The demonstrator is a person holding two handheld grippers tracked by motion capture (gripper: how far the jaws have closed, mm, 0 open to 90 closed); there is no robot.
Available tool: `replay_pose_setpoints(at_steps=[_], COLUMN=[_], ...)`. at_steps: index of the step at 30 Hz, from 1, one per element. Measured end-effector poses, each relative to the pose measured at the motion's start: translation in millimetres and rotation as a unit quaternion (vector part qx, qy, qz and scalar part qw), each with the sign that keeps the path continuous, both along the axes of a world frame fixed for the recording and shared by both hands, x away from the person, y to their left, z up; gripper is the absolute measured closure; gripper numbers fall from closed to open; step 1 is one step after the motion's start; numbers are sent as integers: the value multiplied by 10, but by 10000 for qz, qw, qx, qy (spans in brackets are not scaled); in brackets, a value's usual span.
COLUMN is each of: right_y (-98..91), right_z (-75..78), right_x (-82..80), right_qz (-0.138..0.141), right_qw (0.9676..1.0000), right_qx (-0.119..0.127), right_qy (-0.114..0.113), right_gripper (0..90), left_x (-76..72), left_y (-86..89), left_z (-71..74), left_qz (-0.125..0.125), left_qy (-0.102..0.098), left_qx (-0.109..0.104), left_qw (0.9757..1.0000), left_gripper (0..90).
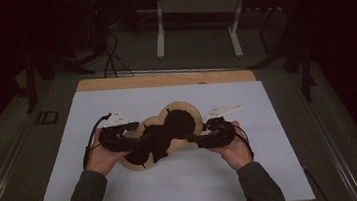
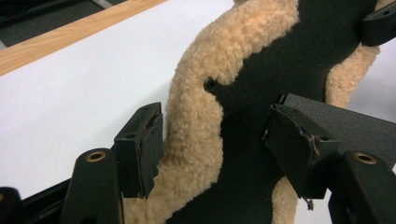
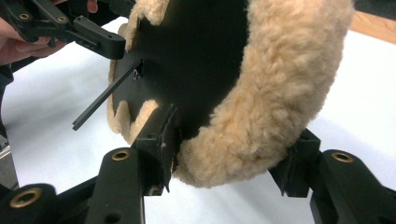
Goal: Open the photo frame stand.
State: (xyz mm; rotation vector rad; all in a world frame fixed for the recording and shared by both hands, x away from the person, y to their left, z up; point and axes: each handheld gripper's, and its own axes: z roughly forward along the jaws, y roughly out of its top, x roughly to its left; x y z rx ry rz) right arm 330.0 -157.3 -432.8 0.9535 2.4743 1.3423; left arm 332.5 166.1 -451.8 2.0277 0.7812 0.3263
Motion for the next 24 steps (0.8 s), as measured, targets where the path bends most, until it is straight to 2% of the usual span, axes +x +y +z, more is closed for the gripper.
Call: replay_pose_setpoints(at_steps=[9, 16, 24], right_y=[25, 42, 46], right_z=[37, 65, 91], right_x=[-29, -69, -112], right_qz=[185, 355, 625], right_qw=[9995, 9983, 9958], right_qx=[-68, -153, -107], right_qy=[-235, -443, -667], right_gripper=[472, 478, 494], left_x=[7, 25, 39], left_y=[26, 34, 89], left_z=[-3, -19, -26], left_qz=[-68, -183, -446], left_qy=[43, 164, 283], left_qx=[-14, -44, -228], left_qw=[10000, 9997, 9983], left_gripper=[360, 339, 318])
